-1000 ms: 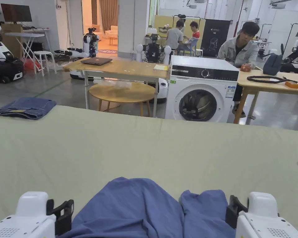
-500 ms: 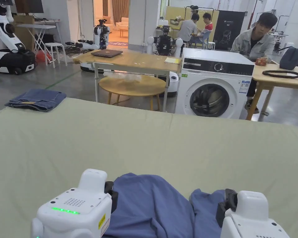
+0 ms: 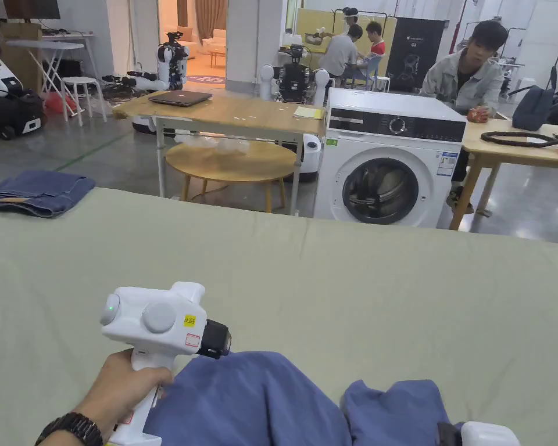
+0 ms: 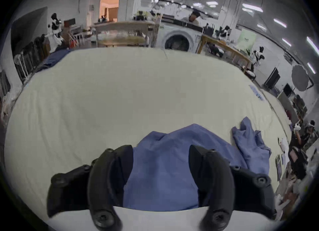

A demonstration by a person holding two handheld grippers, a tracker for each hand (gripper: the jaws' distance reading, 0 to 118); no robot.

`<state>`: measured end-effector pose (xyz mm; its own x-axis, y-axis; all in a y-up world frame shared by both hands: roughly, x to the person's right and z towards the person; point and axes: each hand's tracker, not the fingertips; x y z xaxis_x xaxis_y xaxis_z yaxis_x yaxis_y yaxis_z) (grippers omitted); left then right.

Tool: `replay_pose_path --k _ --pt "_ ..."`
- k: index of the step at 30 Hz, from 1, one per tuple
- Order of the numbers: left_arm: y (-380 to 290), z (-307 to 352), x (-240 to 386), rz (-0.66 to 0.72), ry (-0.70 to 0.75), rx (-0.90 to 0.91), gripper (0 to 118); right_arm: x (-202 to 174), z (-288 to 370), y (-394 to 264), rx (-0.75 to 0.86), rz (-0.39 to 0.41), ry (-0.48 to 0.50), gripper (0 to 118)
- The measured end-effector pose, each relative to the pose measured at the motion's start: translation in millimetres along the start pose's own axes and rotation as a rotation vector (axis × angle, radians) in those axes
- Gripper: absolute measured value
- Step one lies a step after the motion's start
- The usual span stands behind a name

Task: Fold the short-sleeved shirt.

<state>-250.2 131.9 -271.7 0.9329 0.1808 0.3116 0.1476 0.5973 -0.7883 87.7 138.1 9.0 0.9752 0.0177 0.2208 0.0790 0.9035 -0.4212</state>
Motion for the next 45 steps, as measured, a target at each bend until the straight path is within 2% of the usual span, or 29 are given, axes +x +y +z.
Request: replay_pose_path --k 3,6,7,9,10,11,12,13,14,16,20,23,27,29,34,35,37,38,40,42,45 --pt "3.2 -34.1 3.5 0.007 0.015 -0.078 67 9.0 -6.4 -2.7 -0.024 -0.005 -0.017 0" --pt "-4.9 -63.4 12.4 -0.008 0.089 -0.169 67 17.2 -10.0 -4.5 -0.039 -0.005 -0.032 0" --pt "-11.4 -71.6 19.0 -0.033 0.098 -0.210 67 20.0 -9.8 -4.6 -0.044 -0.006 -0.037 0" --pt "-18.9 -72.2 34.8 -0.126 0.149 -0.146 67 26.1 -9.4 -5.6 -0.054 -0.008 -0.047 0" --pt "-19.0 -69.7 39.3 -0.159 0.167 -0.129 63 30.7 -8.4 -6.0 -0.059 -0.011 -0.053 0" --pt "-20.5 -68.6 44.4 -0.172 0.185 -0.140 50 34.3 -7.4 -6.2 -0.063 -0.015 -0.061 0" --pt "-21.2 -65.3 49.2 -0.162 0.169 -0.137 13 39.9 -6.7 -5.9 -0.069 -0.024 -0.071 0" --pt "-21.9 -60.5 53.6 -0.143 0.099 -0.126 0 46.8 -6.3 -5.3 -0.077 -0.044 -0.079 0" --pt "-24.2 -48.1 59.1 -0.145 0.071 -0.124 0 54.2 -6.3 -4.4 -0.085 -0.069 -0.087 0" --pt "-32.8 -38.2 72.3 -0.190 0.131 -0.127 0 70.2 -7.5 -2.0 -0.115 -0.102 -0.090 0" --pt "-45.0 -0.1 74.4 -0.213 0.114 -0.050 0 103.8 -12.1 3.1 -0.181 -0.124 -0.080 0" --pt "-54.8 48.0 74.5 -0.167 0.094 0.059 0 127.2 -23.3 5.3 -0.257 -0.132 -0.063 15" --pt "-56.8 96.2 61.5 -0.139 0.091 0.169 0 140.8 -42.9 2.4 -0.351 -0.111 -0.014 65" --pt "-63.9 125.9 57.4 -0.109 0.079 0.220 0 142.3 -56.4 -2.1 -0.417 -0.092 0.029 69" --pt "-77.8 158.0 38.2 -0.086 0.102 0.260 0 131.1 -88.1 -29.1 -0.574 -0.077 0.090 68" --pt "-82.0 163.2 35.3 -0.087 0.103 0.265 0 126.0 -91.8 -35.0 -0.600 -0.079 0.099 62" --pt "-88.7 170.9 30.4 -0.084 0.120 0.267 0 118.4 -91.3 -42.5 -0.575 -0.062 0.104 19" --pt "-92.2 172.7 29.1 -0.079 0.126 0.269 0 111.1 -87.7 -43.4 -0.548 -0.041 0.105 12" --pt "-97.7 181.6 22.9 -0.066 0.132 0.279 0 100.9 -79.3 -42.7 -0.530 -0.019 0.081 8" --pt "-100.6 189.6 16.0 -0.054 0.147 0.302 0 96.8 -70.2 -37.5 -0.508 -0.037 0.066 7" --pt "-97.0 211.6 2.7 -0.026 0.154 0.352 0 102.3 -55.2 -18.9 -0.406 -0.023 0.055 7"
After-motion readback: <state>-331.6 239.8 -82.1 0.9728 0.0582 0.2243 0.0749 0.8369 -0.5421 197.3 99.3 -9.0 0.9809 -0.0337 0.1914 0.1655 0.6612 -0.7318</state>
